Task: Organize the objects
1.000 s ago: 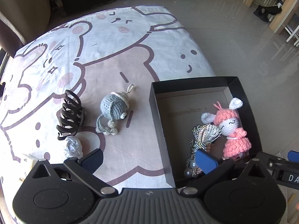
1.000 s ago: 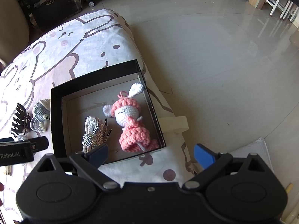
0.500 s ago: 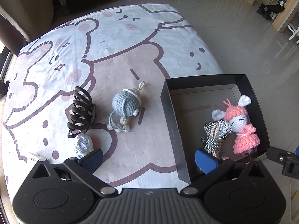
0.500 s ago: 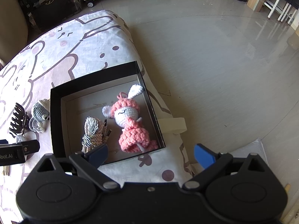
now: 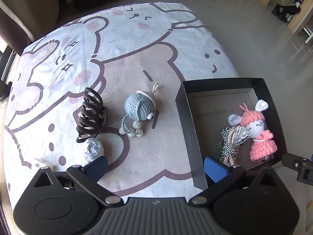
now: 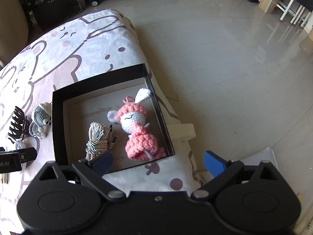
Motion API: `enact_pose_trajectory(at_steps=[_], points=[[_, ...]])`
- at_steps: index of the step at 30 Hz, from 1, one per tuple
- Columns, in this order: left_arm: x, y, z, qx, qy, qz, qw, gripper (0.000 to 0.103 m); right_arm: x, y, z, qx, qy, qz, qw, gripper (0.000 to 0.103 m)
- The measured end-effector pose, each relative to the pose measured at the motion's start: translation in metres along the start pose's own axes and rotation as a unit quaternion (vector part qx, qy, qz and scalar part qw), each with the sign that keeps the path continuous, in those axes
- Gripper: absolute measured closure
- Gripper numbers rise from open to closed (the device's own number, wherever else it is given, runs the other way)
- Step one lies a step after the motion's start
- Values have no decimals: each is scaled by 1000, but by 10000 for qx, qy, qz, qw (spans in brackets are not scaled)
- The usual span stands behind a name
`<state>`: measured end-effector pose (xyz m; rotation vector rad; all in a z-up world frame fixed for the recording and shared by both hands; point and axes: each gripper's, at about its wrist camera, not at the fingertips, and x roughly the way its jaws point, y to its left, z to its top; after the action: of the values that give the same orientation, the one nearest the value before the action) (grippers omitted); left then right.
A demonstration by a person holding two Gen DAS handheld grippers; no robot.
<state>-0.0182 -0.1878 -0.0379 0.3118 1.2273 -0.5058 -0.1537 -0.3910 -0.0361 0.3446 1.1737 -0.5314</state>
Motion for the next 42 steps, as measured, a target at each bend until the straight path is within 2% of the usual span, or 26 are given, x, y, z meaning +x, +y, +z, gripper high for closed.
enact_pose_trajectory(at_steps=[9,18,36,42], points=[[2,25,-3,-160,2,137,9998,0,6,20,4,-162,28,72,9998,3],[4,67,-12,-472,21,318,9984,0,9,57,9,-428,36,211,9989,3],[3,158,-31,-1287,68,475,9905,0,8,131,10,-973,14,446,9943,3],[3,194,-40,-1590,60,569,9856,0,9,159,12,-1121,-1,573,9920,3]])
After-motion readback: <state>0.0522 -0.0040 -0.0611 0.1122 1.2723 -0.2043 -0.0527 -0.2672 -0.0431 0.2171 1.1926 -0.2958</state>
